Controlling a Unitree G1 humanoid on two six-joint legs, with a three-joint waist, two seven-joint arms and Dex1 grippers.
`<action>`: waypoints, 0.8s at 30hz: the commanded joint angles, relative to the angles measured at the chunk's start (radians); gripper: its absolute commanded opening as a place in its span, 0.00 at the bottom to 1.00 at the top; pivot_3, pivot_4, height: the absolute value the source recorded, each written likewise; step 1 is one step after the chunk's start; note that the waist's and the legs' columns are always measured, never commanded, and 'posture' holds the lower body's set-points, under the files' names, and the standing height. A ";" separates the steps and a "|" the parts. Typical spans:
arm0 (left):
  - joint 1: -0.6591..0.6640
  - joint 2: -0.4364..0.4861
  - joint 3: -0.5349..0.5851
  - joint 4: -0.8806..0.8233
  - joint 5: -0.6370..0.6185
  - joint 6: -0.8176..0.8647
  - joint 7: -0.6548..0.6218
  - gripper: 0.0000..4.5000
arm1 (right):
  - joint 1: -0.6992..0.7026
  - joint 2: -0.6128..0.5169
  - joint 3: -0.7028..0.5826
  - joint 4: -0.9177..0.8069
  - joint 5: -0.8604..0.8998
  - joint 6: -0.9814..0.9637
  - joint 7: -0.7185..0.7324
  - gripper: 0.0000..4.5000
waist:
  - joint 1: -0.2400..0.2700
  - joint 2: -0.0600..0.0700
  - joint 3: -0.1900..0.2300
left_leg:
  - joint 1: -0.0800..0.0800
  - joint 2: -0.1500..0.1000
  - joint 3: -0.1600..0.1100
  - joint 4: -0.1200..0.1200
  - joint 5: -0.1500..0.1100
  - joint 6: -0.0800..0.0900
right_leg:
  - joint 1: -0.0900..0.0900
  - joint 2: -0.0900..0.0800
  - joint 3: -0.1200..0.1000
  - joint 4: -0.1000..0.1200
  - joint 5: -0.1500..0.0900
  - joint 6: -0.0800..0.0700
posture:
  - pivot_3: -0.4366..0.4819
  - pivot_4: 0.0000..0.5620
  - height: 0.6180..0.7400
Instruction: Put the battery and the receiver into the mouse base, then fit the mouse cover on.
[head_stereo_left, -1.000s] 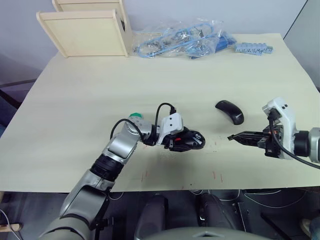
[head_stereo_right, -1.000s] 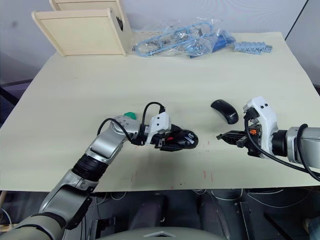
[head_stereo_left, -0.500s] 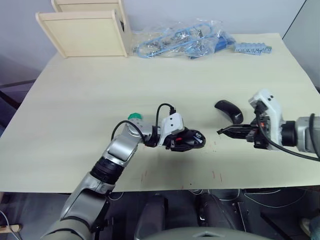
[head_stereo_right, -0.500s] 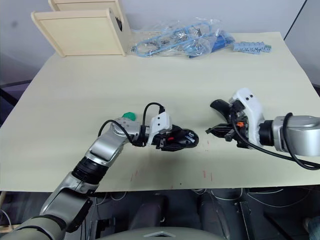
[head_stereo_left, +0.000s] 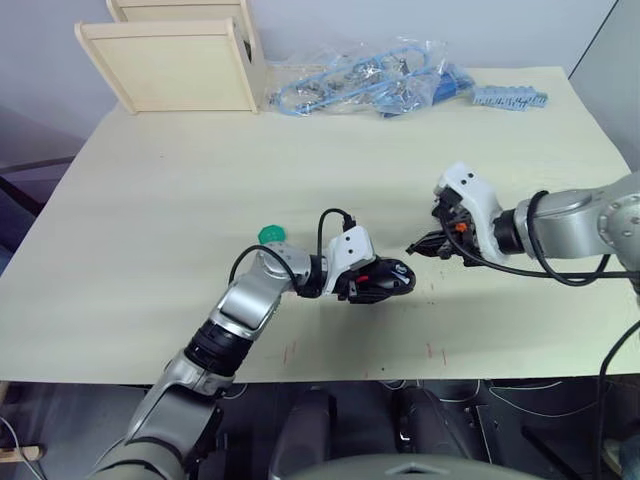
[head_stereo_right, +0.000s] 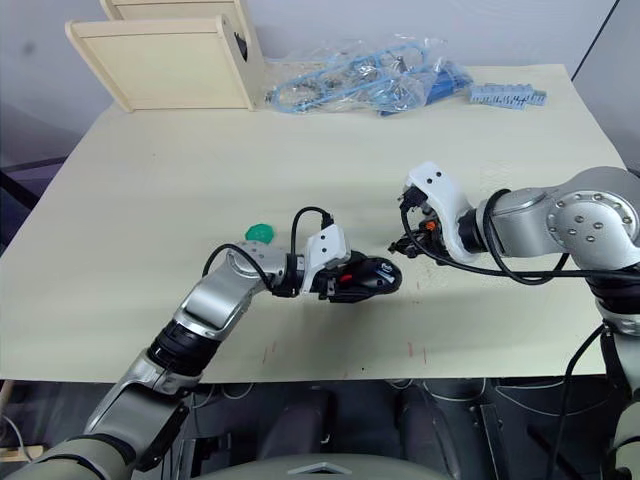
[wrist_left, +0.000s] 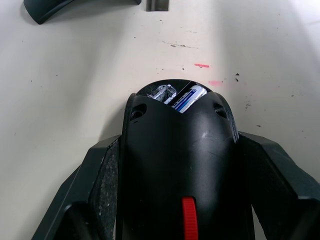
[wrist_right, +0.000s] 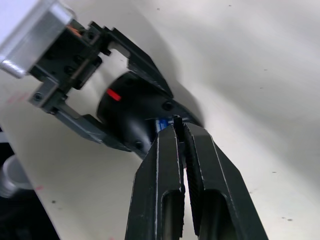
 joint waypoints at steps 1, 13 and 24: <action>-0.025 -0.009 -0.018 0.030 0.017 -0.019 -0.005 0.65 | -0.047 0.027 0.016 0.004 -0.104 0.021 0.085 0.00 | 0.000 0.000 0.000 | 0.000 0.000 0.000 0.000 0.000 0.000 | 0.000 0.000 0.000 0.000 0.000 0.000 | 0.48 0.27 1.00; -0.035 -0.018 -0.023 0.055 0.029 -0.031 -0.009 0.65 | -0.145 0.092 0.175 0.012 -0.379 0.069 0.308 0.00 | -0.001 0.000 0.000 | 0.000 -0.001 -0.001 0.001 0.000 0.000 | 0.000 0.000 -0.001 0.001 0.000 0.000 | 0.48 0.27 1.00; -0.037 -0.023 -0.026 0.058 0.033 -0.028 -0.007 0.65 | -0.162 0.129 0.249 0.030 -0.548 0.040 0.446 0.00 | -0.001 0.000 0.000 | 0.000 -0.001 -0.001 0.001 0.000 0.000 | 0.000 0.000 -0.001 0.001 0.000 0.000 | 0.48 0.27 1.00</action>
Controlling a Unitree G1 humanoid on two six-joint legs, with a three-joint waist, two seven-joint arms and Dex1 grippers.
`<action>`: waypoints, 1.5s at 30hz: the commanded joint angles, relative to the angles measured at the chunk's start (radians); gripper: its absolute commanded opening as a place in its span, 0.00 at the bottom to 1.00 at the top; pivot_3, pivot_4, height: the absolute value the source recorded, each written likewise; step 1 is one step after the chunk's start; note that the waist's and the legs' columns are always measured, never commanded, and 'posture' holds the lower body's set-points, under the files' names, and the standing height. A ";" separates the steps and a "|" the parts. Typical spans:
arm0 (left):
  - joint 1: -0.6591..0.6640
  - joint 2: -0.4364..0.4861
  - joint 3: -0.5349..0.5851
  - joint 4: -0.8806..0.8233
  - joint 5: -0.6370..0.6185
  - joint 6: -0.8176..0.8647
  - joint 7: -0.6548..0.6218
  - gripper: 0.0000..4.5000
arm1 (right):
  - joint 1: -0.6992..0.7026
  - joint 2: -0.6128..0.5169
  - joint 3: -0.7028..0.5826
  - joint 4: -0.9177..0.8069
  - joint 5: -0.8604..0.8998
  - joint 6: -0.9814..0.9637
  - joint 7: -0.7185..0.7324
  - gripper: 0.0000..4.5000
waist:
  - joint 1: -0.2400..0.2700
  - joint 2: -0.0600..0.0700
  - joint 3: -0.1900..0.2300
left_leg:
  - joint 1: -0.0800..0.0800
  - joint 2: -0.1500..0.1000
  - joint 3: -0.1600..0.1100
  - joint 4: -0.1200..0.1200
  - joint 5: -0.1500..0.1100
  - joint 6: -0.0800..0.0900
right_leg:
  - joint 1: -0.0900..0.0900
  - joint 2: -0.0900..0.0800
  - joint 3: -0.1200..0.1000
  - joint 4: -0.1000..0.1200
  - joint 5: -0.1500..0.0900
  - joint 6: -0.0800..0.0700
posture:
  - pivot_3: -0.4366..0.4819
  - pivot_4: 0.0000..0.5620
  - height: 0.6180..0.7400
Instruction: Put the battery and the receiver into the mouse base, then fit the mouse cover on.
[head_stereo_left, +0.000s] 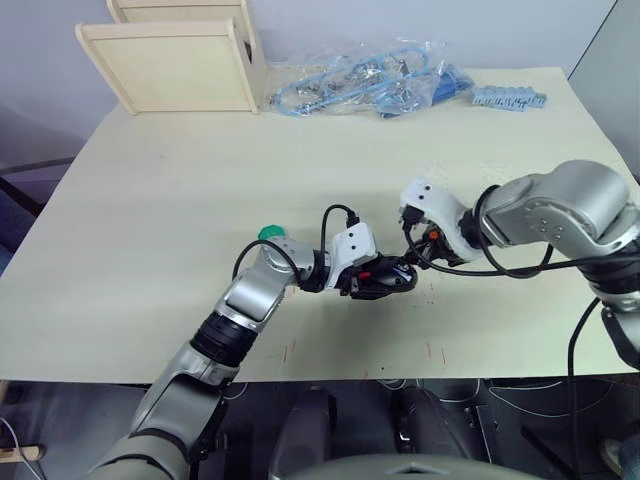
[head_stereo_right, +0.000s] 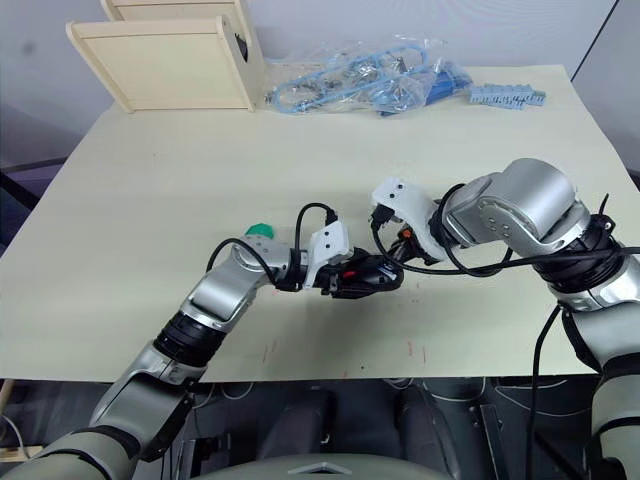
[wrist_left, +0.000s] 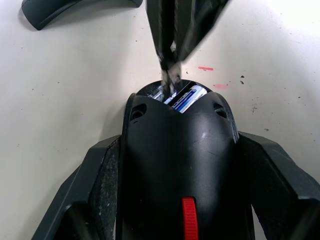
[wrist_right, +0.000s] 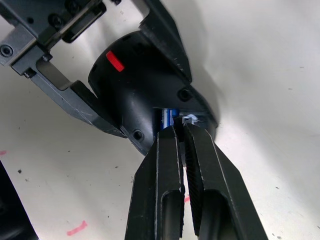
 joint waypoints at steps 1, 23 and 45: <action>-0.003 -0.005 -0.019 0.001 0.020 0.001 0.008 0.65 | -0.020 0.007 -0.007 -0.003 -0.052 -0.023 0.038 0.00 | 0.000 0.000 0.000 | 0.000 0.000 0.000 0.000 0.000 0.000 | 0.000 0.000 0.000 0.000 0.000 0.000 | 0.48 0.27 1.00; -0.003 -0.011 -0.013 -0.001 0.023 0.006 0.009 0.65 | 0.029 0.032 -0.012 -0.016 -0.194 -0.021 0.132 0.00 | 0.000 0.000 0.000 | 0.000 0.000 0.000 0.000 0.000 0.000 | 0.000 0.000 0.000 0.000 0.000 0.000 | 0.48 0.27 1.00; -0.007 -0.018 -0.009 0.009 0.027 0.004 0.010 0.65 | 0.058 0.022 0.017 -0.007 -0.278 -0.051 0.180 0.00 | 0.000 0.000 0.000 | 0.000 0.000 -0.001 0.000 0.000 0.000 | 0.000 0.000 0.000 0.000 0.000 0.000 | 0.48 0.27 1.00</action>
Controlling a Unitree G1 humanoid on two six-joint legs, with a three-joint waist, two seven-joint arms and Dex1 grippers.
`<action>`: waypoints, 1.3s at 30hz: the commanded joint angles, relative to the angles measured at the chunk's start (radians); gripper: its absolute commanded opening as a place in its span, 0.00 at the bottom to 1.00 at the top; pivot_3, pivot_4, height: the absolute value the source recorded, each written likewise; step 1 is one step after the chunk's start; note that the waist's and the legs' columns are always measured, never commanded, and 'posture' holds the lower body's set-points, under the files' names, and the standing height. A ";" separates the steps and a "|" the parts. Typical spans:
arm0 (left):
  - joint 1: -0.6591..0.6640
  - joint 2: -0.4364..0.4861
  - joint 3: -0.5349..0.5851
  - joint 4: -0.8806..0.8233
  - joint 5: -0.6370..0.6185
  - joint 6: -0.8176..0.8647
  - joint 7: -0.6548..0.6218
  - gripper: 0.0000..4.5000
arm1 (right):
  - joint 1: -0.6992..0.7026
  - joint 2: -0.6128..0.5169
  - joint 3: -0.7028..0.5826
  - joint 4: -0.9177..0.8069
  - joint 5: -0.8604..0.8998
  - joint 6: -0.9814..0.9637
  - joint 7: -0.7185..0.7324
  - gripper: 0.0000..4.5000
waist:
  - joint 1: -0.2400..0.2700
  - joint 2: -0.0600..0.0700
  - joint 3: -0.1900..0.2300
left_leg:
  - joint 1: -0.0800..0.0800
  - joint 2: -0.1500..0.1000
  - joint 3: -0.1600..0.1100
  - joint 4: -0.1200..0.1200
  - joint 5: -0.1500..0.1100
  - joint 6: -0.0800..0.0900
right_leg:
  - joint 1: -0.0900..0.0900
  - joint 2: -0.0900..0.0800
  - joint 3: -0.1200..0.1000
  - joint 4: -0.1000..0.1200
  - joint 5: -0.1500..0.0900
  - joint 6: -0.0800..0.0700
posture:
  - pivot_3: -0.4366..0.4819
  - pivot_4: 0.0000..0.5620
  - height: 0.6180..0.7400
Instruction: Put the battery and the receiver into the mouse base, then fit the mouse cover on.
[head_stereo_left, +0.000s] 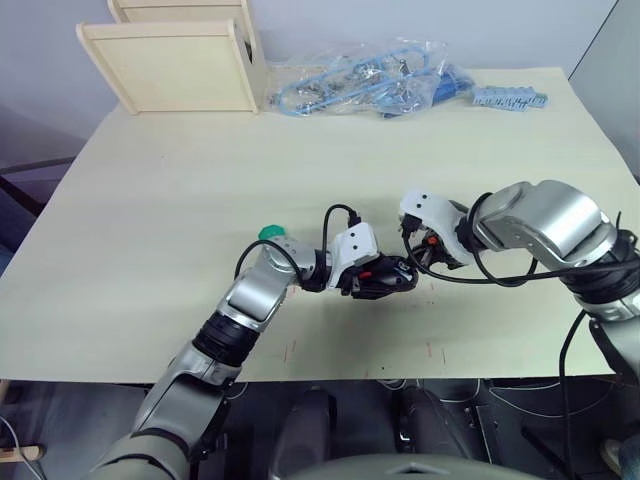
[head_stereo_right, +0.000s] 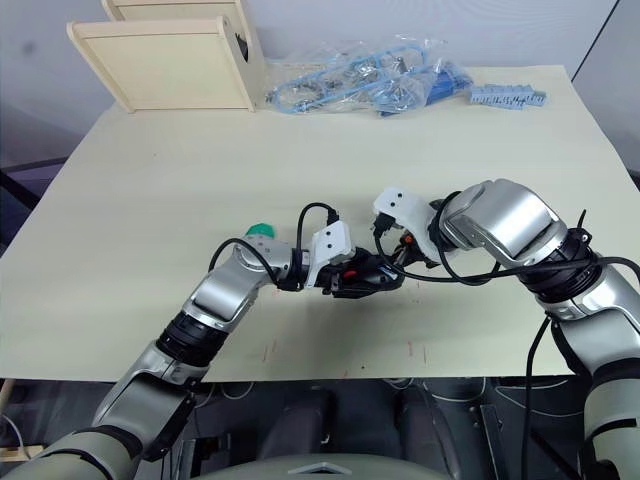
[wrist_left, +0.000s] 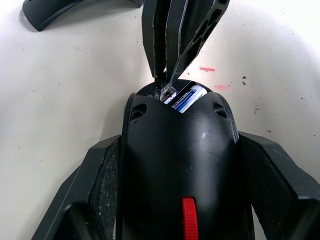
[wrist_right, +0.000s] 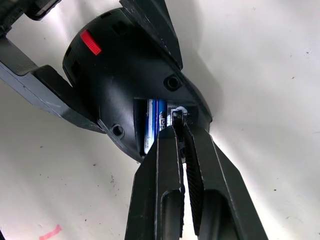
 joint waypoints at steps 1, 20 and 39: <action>-0.006 -0.007 -0.011 0.008 0.012 0.003 0.010 0.65 | 0.000 -0.008 0.000 -0.020 -0.021 -0.016 0.007 0.00 | 0.000 0.000 0.000 | 0.000 0.000 0.000 0.000 0.000 0.000 | 0.000 0.000 0.000 0.000 0.000 0.000 | 0.48 0.27 1.00; -0.003 -0.012 -0.014 0.006 0.017 0.005 0.016 0.65 | 0.009 0.041 0.018 -0.038 -0.047 0.004 0.009 0.00 | -0.001 0.000 0.000 | 0.000 0.000 0.000 0.000 0.000 0.000 | 0.000 0.000 0.000 0.000 0.000 0.000 | 0.48 0.27 1.00; -0.001 -0.013 -0.010 0.007 0.015 0.008 0.017 0.65 | 0.006 -0.003 -0.138 -0.114 0.008 0.033 0.054 0.62 | 0.000 0.000 0.000 | 0.000 0.000 -0.001 0.000 0.000 0.000 | 0.000 0.000 0.000 0.000 0.000 0.000 | 0.48 0.27 1.00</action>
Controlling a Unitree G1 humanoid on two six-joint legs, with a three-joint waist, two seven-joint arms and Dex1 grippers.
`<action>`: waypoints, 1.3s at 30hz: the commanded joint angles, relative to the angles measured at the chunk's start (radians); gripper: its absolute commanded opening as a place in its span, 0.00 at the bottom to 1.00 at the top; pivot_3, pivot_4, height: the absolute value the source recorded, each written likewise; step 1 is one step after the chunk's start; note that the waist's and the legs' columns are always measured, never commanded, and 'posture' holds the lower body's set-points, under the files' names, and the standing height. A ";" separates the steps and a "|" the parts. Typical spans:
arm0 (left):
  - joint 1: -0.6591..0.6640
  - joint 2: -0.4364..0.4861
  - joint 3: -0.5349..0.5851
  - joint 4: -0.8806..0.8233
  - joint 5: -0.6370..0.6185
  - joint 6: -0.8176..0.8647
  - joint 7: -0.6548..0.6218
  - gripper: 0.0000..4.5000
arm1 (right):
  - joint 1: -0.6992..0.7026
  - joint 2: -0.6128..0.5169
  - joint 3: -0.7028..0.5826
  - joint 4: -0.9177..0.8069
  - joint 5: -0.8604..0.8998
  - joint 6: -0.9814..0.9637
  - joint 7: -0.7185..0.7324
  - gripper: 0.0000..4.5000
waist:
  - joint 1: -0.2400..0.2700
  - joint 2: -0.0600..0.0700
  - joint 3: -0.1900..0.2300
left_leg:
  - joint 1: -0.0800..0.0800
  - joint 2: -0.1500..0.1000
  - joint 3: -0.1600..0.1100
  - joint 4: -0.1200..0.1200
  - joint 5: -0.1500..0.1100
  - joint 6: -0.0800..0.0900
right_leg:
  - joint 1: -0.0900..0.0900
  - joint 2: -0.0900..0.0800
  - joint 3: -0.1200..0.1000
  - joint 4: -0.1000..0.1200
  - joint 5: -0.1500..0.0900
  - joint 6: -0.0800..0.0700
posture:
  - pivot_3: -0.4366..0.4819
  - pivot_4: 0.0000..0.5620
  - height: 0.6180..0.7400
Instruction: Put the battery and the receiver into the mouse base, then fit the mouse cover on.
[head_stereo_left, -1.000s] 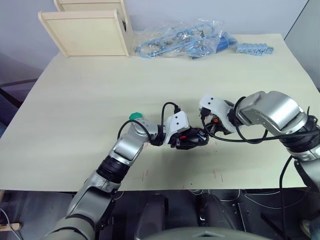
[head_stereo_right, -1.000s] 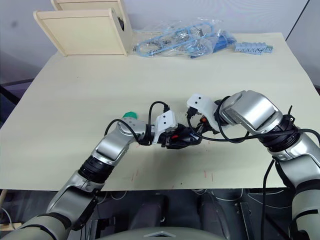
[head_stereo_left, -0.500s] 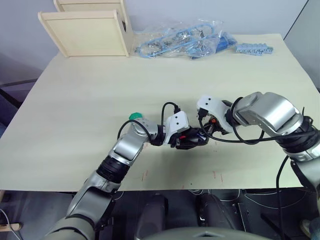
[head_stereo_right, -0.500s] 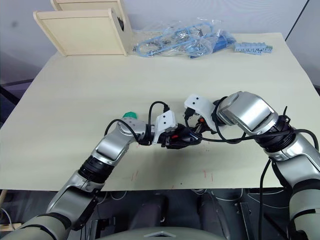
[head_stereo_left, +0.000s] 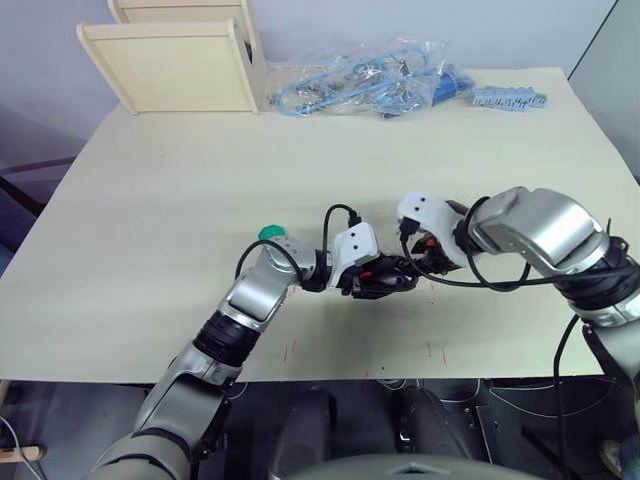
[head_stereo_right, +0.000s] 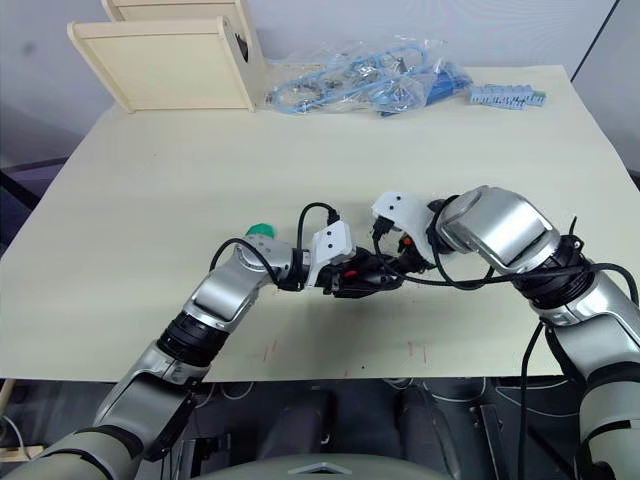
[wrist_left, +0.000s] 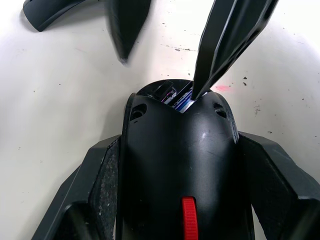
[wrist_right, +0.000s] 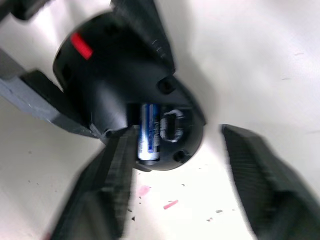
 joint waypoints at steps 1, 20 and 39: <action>-0.001 -0.008 -0.011 0.006 0.011 0.007 0.014 0.65 | -0.015 -0.043 -0.088 -0.095 0.049 0.006 0.040 0.62 | 0.000 0.000 0.000 | 0.000 0.000 0.000 0.000 0.000 0.000 | 0.000 0.000 0.000 0.000 0.000 0.000 | 0.48 0.27 1.00; -0.008 0.000 -0.006 0.009 0.007 0.010 0.009 0.65 | 0.596 -0.010 -0.508 -0.244 0.067 -0.638 0.061 0.62 | -0.002 -0.001 0.000 | 0.001 0.000 0.000 0.001 0.000 0.000 | 0.002 0.001 0.000 -0.001 0.000 0.001 | 0.48 0.27 1.00; -0.011 -0.004 -0.009 0.015 0.009 0.009 0.008 0.65 | 0.695 0.143 -0.398 0.049 -0.133 -1.081 0.117 0.01 | -0.003 0.000 0.000 | 0.002 0.000 0.001 0.001 0.000 0.000 | 0.002 0.000 0.001 0.000 0.000 0.001 | 0.48 0.27 1.00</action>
